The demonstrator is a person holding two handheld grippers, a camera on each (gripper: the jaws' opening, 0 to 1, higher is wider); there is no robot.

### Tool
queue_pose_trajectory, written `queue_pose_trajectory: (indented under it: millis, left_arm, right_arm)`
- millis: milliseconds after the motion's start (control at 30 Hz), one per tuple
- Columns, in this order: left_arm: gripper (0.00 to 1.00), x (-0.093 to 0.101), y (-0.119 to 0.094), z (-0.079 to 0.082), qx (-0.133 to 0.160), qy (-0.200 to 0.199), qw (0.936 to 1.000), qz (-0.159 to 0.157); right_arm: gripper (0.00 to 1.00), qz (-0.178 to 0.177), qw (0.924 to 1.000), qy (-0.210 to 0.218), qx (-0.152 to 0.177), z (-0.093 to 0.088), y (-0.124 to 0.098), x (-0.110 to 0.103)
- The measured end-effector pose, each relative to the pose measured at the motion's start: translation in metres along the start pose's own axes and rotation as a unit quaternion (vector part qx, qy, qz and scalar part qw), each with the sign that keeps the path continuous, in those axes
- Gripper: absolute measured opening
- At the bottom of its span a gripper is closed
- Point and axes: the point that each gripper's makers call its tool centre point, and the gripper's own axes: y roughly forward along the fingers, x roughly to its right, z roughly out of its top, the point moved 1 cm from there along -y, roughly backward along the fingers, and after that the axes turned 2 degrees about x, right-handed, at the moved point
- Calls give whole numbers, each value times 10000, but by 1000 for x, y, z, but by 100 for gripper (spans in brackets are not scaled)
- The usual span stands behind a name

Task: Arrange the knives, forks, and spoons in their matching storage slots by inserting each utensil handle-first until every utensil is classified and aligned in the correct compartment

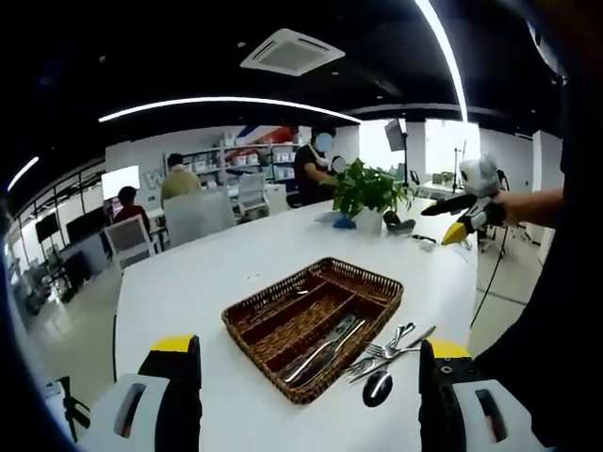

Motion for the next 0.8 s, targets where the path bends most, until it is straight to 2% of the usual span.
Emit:
queue_pose_trajectory:
  millis: [333, 400, 467, 500, 667, 800]
  left_arm:
    - [100, -10, -2, -1, 37, -22, 9999, 117]
    - [100, -10, -1, 0, 51, -18, 9999, 136]
    - [100, -11, -1, 0, 60, -21, 9999, 142]
    - [100, -11, -1, 1, 59, -18, 9999, 146]
    - [100, -12, 0, 1, 49, -10, 9999, 148]
    - [100, -13, -1, 2, 45, -2, 9998, 170]
  right_arm:
    - [98, 133, 9999, -52, 15, 3, 3, -4]
    - [94, 319, 9995, -63, -12, 3, 8, -12]
    - [91, 411, 9986, -323, -48, 2, 15, -17]
    - [91, 444, 9973, -550, -189, -1, 19, -18]
    - [84, 842, 9943, -642, -137, 10, 30, -37]
    - [83, 1128, 9899, -813, -281, 4, 42, -54]
